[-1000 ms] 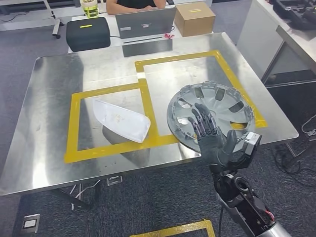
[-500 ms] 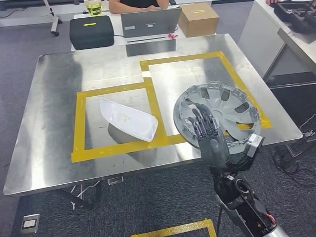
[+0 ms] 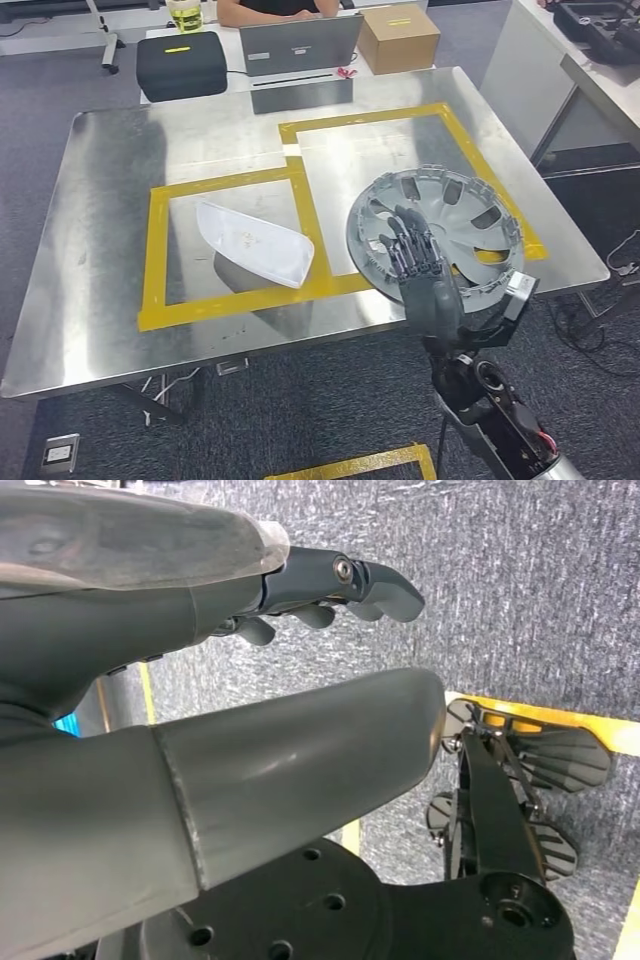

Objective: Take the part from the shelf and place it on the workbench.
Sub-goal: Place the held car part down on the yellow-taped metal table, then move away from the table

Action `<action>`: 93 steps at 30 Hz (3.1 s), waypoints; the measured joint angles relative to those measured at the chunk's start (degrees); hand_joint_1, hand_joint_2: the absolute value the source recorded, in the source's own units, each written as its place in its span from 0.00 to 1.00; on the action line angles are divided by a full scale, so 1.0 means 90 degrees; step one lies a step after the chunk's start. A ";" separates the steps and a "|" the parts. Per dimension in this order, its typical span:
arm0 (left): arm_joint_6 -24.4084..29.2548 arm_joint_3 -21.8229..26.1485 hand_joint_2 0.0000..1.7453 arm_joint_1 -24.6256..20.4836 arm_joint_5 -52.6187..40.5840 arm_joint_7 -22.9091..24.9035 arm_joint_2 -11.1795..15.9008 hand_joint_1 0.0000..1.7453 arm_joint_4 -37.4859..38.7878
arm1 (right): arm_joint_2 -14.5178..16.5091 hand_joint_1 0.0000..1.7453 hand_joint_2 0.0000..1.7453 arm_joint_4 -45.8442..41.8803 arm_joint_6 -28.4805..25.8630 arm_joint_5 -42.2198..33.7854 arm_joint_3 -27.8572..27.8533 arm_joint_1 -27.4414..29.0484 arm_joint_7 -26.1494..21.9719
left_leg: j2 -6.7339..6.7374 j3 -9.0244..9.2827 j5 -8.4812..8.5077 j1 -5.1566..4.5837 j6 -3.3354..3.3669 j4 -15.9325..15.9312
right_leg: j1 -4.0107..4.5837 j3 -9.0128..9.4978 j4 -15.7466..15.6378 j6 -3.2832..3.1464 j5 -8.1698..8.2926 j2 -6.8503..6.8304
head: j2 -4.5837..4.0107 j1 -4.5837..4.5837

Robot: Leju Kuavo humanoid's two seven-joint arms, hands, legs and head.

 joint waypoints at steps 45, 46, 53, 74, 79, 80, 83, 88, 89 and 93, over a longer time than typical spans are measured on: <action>-0.0076 -0.0006 0.00 0.0000 -0.0175 0.0006 0.0040 0.00 0.0007 | 0.0434 0.00 0.00 -0.0121 0.1266 -0.0045 0.2412 -0.0763 0.0130 | 0.0296 -0.0711 -0.1027 0.0202 -0.0326 0.1834 | -0.0092 -0.0285 0.0124 -0.0079 0.0213 -0.0449 | 0.0000 -0.0120; -0.0076 -0.0007 0.00 0.0001 -0.0177 0.0008 0.0040 0.00 0.0007 | 0.0434 0.00 0.00 -0.0114 0.1255 -0.0046 0.2416 -0.0764 0.0130 | 0.0296 -0.0671 -0.1003 0.0182 -0.0289 0.1857 | -0.0060 -0.0329 0.0124 -0.0094 0.0248 -0.0449 | 0.0000 -0.0128; -0.0046 -0.0005 0.00 -0.0051 -0.0180 0.0030 0.0069 0.00 0.0005 | 0.0437 0.00 0.00 -0.0101 0.1211 -0.0093 0.2455 -0.0828 0.0092 | 0.0294 0.0462 -0.0289 -0.0061 0.0061 -0.0119 | 0.0026 -0.0487 0.0109 0.0004 0.0486 -0.0430 | 0.0000 -0.0109; -0.0027 -0.0004 0.00 -0.0007 -0.0132 0.0087 0.0032 0.00 0.0007 | 0.0439 0.00 0.00 -0.0036 0.1222 -0.0113 0.2579 -0.0895 0.0069 | 0.0344 -0.0715 -0.0718 0.0034 -0.0244 0.1259 | -0.0028 0.0132 -0.0126 -0.0182 0.0058 -0.0486 | 0.0000 -0.0039; -0.0027 -0.0005 0.00 -0.0011 -0.0129 0.0087 0.0029 0.00 0.0007 | 0.0439 0.00 0.00 -0.0016 0.1222 -0.0113 0.2589 -0.0892 0.0070 | 0.0342 -0.0124 -0.0392 0.0095 -0.0270 0.1062 | -0.0030 -0.0204 -0.0107 -0.0130 0.0326 -0.0485 | 0.0000 -0.0114; -0.0027 -0.0004 0.00 -0.0016 -0.0129 0.0087 0.0033 0.00 0.0007 | 0.0439 0.00 0.00 -0.0014 0.1222 -0.0113 0.2589 -0.0895 0.0069 | 0.0337 0.0223 -0.0284 0.0087 -0.0246 0.0548 | -0.0022 -0.0238 -0.0100 -0.0101 0.0362 -0.0483 | 0.0000 -0.0122; -0.0027 -0.0003 0.00 -0.0032 -0.0129 0.0087 0.0046 0.00 0.0007 | 0.0439 0.00 0.00 -0.0011 0.1222 -0.0113 0.2591 -0.0905 0.0068 | 0.0325 0.0698 -0.0259 0.0046 -0.0161 -0.0280 | -0.0004 -0.0300 -0.0089 0.0014 0.0475 -0.0488 | 0.0000 -0.0109; -0.0028 -0.0003 0.00 -0.0027 -0.0137 0.0080 0.0038 0.00 0.0007 | 0.0439 0.00 1.00 -0.0004 0.1194 -0.0098 0.2611 -0.0901 0.0069 | 0.0394 0.0508 -0.0075 0.0066 0.0126 -0.0343 | -0.0023 -0.0604 0.0683 0.0151 -0.0197 -0.0479 | 0.0000 -0.0009; -0.0029 -0.0003 0.00 -0.0027 -0.0146 0.0076 0.0039 0.00 0.0007 | 0.0439 0.00 1.00 -0.0001 0.1179 -0.0085 0.2614 -0.0899 0.0069 | 0.0401 0.0448 -0.0029 0.0055 0.0158 -0.0340 | -0.0024 -0.0731 0.1142 0.0164 -0.0498 -0.0481 | 0.0000 0.0030; -0.0030 -0.0003 0.00 -0.0019 -0.0166 0.0070 0.0039 0.00 0.0007 | 0.0439 0.00 1.00 0.0009 0.1149 -0.0051 0.2618 -0.0886 0.0069 | 0.0408 0.0209 0.0133 0.0022 0.0159 -0.0288 | -0.0027 -0.0520 0.1602 0.0175 -0.0489 -0.0482 | 0.0000 0.0100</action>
